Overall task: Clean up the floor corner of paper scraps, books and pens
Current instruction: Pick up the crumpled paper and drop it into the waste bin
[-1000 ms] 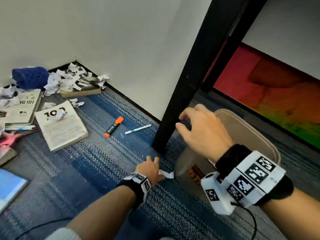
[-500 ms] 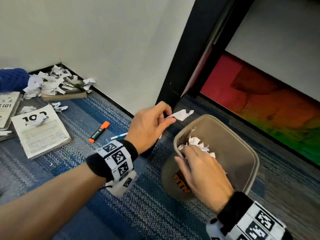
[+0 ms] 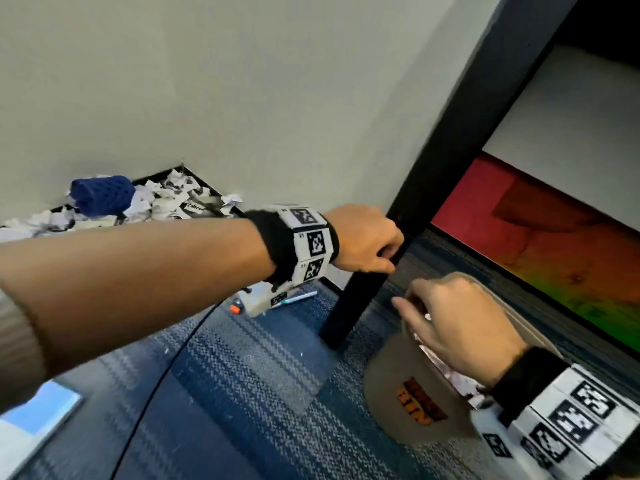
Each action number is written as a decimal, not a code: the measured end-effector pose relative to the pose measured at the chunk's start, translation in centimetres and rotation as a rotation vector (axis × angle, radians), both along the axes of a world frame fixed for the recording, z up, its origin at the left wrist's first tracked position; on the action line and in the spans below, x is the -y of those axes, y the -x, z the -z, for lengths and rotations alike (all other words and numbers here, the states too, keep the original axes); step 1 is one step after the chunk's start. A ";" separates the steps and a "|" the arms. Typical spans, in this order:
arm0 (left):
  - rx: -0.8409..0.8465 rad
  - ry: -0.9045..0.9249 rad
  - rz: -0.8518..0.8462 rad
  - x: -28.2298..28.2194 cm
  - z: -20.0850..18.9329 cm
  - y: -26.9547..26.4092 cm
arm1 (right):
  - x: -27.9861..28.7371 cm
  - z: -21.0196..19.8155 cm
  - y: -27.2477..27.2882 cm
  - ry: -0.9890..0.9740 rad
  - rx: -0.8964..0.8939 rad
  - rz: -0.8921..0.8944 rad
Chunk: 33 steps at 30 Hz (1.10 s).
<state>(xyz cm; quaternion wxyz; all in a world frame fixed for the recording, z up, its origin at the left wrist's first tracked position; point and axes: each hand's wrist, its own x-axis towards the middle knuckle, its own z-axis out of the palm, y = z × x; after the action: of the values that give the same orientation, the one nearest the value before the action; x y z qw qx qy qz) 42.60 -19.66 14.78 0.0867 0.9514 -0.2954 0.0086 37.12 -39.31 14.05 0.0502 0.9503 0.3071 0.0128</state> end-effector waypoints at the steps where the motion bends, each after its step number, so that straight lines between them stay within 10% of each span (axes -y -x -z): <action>1: 0.003 -0.080 -0.047 -2.7 0.1 0.0 | -1.9 -0.5 -0.7 -0.002 0.023 -0.010; 12: -0.483 -0.058 -0.889 -29.6 11.6 5.2 | -27.7 -2.4 -7.6 0.223 -0.027 -0.201; 25: -0.472 0.114 -1.094 -35.1 18.7 2.4 | -40.4 8.4 -16.6 0.528 -0.120 -0.276; 33: -0.483 0.112 -1.058 -41.6 18.1 1.5 | -44.5 16.3 -27.1 0.339 -0.148 -0.234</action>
<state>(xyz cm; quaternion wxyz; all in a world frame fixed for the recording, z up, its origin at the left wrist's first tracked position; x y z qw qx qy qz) 41.15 21.90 -3.34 0.1855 0.9386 0.2489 -0.1508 64.18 5.23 -2.26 0.1847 0.8844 0.4161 -0.1029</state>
